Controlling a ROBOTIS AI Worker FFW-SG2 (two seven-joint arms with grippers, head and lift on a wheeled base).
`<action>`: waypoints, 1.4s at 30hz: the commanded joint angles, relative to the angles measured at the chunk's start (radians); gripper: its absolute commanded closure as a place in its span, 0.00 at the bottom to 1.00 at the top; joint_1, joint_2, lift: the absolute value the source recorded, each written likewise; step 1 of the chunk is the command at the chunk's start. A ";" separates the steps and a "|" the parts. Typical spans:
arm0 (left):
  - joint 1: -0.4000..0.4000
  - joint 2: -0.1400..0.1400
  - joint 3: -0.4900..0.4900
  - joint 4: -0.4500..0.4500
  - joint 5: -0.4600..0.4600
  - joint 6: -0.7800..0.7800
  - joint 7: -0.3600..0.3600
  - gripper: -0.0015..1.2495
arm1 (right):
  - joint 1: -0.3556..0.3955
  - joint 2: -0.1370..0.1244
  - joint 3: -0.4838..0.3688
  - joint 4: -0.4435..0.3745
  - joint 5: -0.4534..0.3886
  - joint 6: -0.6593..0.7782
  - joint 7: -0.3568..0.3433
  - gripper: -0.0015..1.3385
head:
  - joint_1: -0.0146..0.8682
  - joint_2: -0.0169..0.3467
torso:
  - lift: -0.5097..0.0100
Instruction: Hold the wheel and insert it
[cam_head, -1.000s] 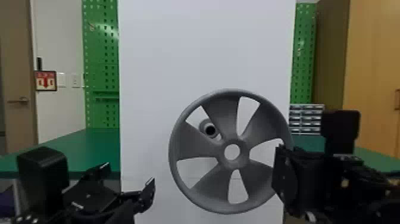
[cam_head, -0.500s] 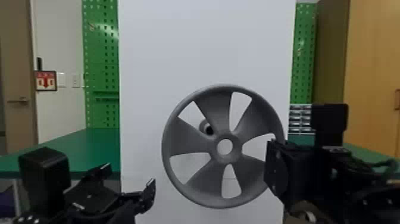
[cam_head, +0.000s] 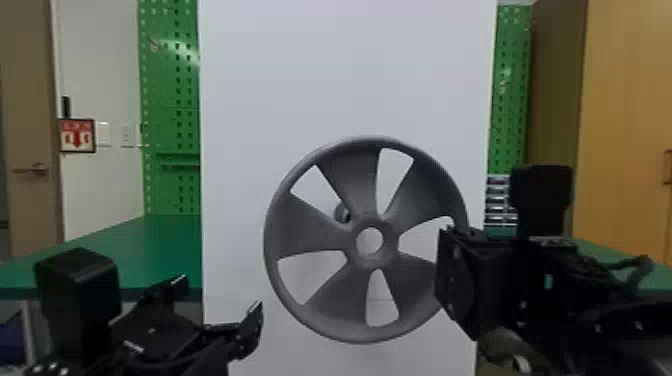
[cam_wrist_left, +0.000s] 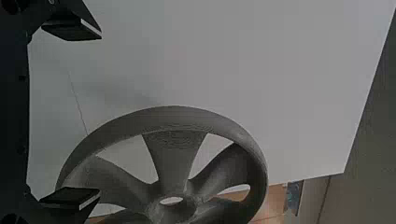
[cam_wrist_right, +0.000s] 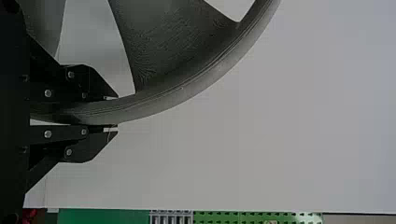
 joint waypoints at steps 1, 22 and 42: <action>0.000 0.001 -0.001 0.001 0.000 0.000 0.000 0.08 | -0.012 0.001 0.007 0.011 0.000 -0.003 0.000 0.91 | 0.13 0.09 | 0.13; 0.001 0.001 -0.009 0.011 -0.003 -0.006 0.000 0.08 | -0.050 0.001 0.022 0.048 -0.001 -0.040 -0.012 0.91 | 0.13 0.09 | 0.13; 0.003 0.001 -0.007 0.012 -0.003 -0.009 0.000 0.08 | -0.075 0.001 0.040 0.069 -0.012 -0.052 -0.020 0.91 | 0.13 0.09 | 0.13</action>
